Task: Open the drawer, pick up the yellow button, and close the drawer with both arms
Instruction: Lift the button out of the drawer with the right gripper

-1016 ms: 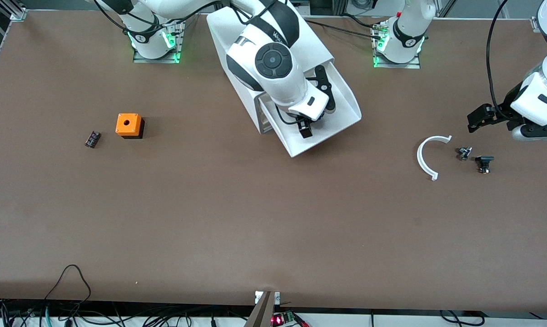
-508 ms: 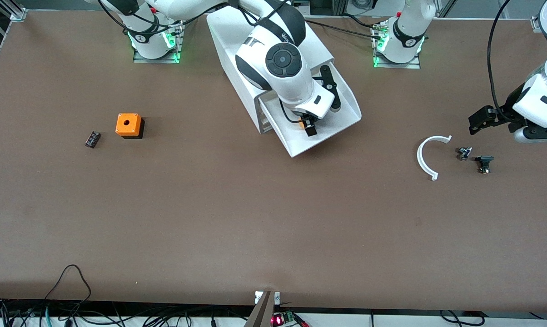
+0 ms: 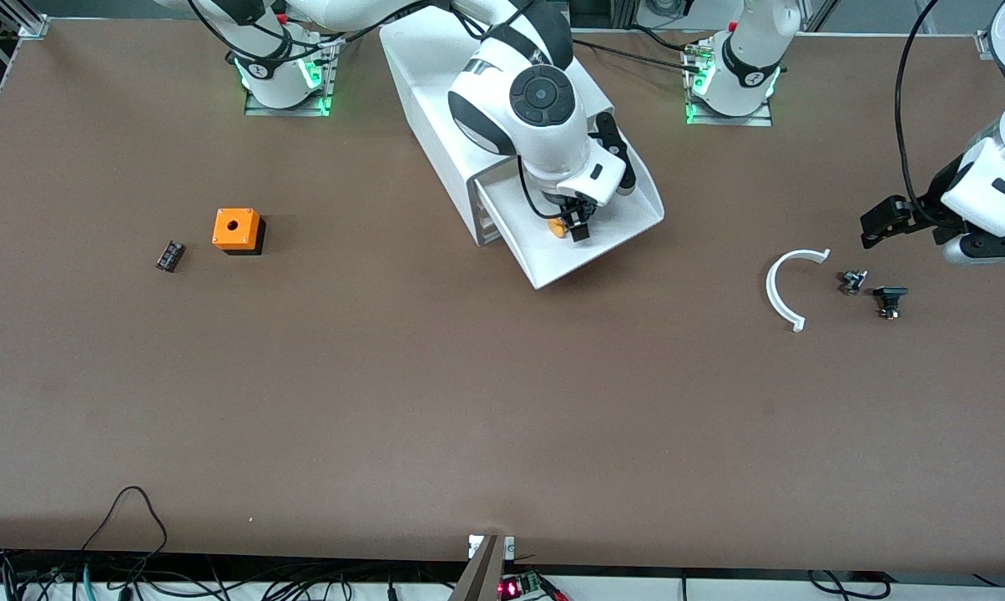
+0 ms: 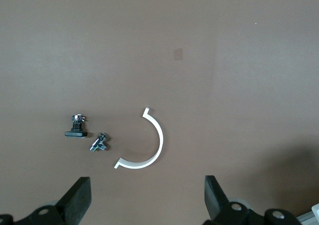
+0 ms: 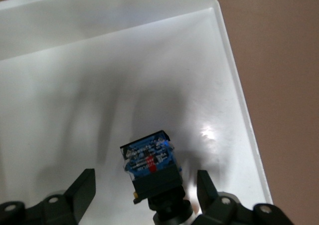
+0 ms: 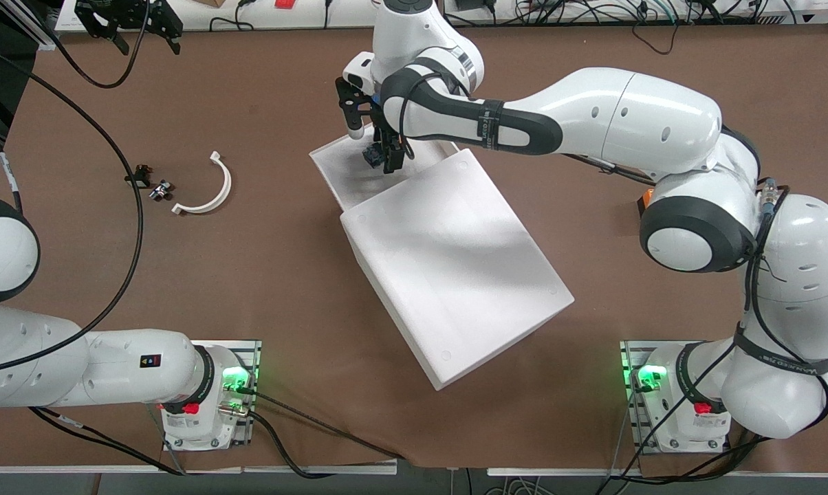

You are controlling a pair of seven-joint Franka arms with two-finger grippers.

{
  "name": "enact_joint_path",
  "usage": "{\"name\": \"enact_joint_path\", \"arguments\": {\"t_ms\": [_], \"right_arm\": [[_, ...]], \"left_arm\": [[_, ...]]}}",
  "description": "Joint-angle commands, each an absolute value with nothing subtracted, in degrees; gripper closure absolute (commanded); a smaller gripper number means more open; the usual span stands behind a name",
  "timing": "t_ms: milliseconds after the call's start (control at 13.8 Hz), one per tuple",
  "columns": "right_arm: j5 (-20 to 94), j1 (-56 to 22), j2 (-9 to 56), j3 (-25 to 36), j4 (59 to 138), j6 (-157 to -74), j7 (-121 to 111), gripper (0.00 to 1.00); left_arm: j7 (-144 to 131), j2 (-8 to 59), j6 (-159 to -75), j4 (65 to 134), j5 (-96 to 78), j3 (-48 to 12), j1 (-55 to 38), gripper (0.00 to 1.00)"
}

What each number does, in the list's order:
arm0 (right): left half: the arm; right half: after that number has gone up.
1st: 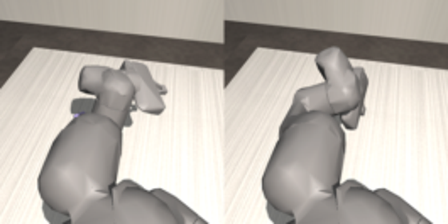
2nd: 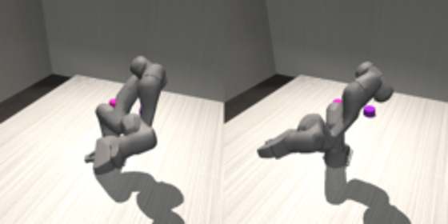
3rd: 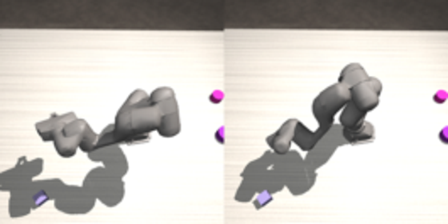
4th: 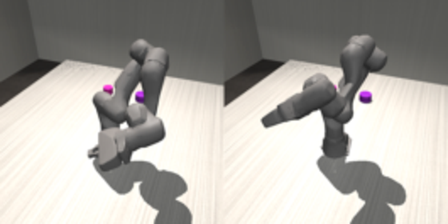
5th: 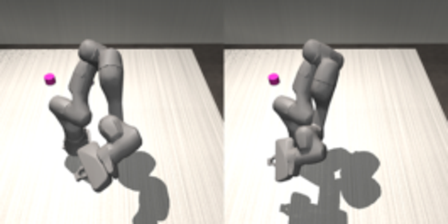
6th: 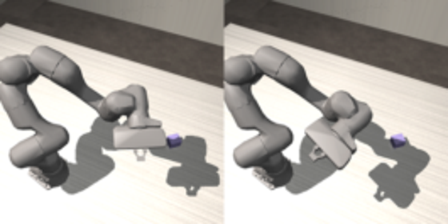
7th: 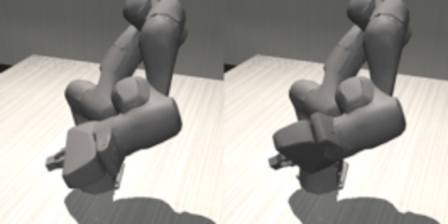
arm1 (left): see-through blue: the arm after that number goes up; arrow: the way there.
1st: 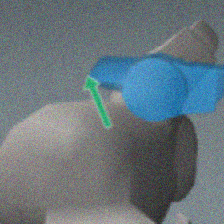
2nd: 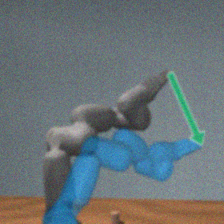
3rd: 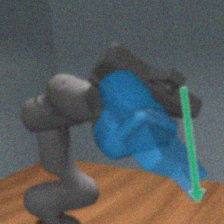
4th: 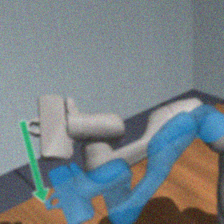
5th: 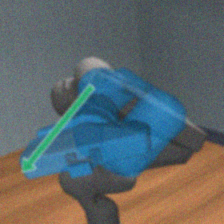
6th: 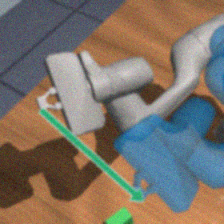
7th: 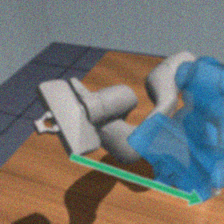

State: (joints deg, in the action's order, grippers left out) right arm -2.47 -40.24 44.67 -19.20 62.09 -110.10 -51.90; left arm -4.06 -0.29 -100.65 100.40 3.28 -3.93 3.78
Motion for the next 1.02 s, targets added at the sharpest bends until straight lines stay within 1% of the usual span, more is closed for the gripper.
{"name": "enact_joint_path", "arguments": {"t_ms": [0,73,145,218,290,508,725,943], "right_arm": [[-5.2,-41.5,45.9,-18.6,60.2,-109.2,-51.9,0.25],[-6.1,-41.7,45.8,-18.6,60.2,-108.6,-51.9,0.36],[-6.8,-41.8,45.8,-18.6,60.1,-108.0,-52.5,0.49],[-6.9,-41.8,45.7,-18.6,60.1,-107.9,-53.4,0.57],[-6.9,-41.8,45.6,-18.7,60.1,-107.8,-53.5,0.62],[-6.6,-41.8,45.2,-18.7,60.0,-107.8,-53.2,0.71],[-6.4,-41.4,43.3,-18.8,60.0,-107.7,-53.0,0.72],[-6.2,-39.7,39.8,-18.8,60.0,-107.7,-52.7,0.74]], "left_arm": [[-4.3,0.7,-99.3,98.5,3.8,-3.7,3.5,0.00],[-4.3,0.8,-99.3,98.5,3.8,-3.7,3.5,0.00],[-4.3,0.8,-99.3,98.4,3.8,-3.7,3.5,0.00],[-4.3,0.9,-99.3,98.4,3.8,-3.7,3.5,0.00],[-4.3,0.9,-99.3,98.4,3.8,-3.7,3.6,0.00],[-4.3,0.9,-99.3,98.4,3.8,-3.7,3.6,0.00],[-4.3,0.9,-99.3,98.4,3.8,-3.7,3.6,0.00],[-4.3,1.0,-99.3,98.4,3.8,-3.7,3.6,0.00]]}}
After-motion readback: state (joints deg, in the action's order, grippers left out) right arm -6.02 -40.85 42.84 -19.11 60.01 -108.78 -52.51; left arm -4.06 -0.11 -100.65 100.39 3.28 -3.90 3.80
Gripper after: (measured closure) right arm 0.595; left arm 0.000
